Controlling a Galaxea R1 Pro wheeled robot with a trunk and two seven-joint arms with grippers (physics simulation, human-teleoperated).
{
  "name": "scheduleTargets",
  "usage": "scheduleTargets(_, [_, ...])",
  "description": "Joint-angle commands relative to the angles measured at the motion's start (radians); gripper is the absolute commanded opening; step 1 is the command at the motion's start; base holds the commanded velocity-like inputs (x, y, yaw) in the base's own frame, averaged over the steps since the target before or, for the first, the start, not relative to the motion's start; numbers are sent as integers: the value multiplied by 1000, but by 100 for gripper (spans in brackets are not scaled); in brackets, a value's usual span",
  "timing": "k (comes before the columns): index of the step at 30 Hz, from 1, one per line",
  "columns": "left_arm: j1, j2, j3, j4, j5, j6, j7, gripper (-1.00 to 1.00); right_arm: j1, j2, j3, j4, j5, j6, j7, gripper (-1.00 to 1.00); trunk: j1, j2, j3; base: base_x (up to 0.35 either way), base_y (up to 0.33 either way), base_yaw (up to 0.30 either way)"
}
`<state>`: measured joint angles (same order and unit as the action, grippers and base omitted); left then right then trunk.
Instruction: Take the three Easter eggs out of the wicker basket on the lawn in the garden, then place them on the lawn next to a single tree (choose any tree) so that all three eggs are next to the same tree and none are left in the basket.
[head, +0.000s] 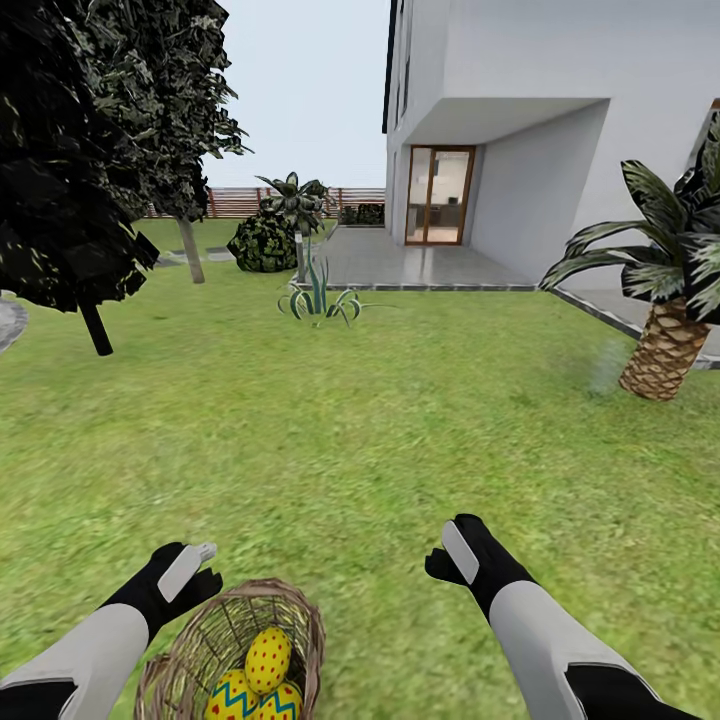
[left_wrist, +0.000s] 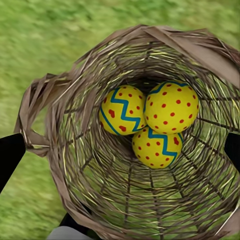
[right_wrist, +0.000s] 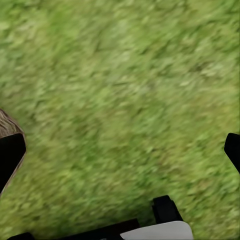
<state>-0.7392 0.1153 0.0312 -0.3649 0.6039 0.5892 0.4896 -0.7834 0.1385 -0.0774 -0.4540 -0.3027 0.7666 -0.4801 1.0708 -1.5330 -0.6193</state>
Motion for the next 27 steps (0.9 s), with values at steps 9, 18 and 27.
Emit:
scheduleTargets(9, [0, 0, 3, 0, 8, 0, 7, 100, 0, 0, -4, -1, -11, 0, -9, 100, 35, -64, -29, 0, 0, 0])
scheduleTargets(18, [0, 0, 3, 1, 7, -3, 6, 100, 0, 0, -4, -2, -10, 0, -8, 100, 69, -127, -58, 0, 0, 0])
scheduleTargets(27, [0, -1, 3, 0, 7, -5, 6, 100, 0, 0, -4, -2, -10, -2, -7, 100, 104, -190, -86, 0, 0, 0])
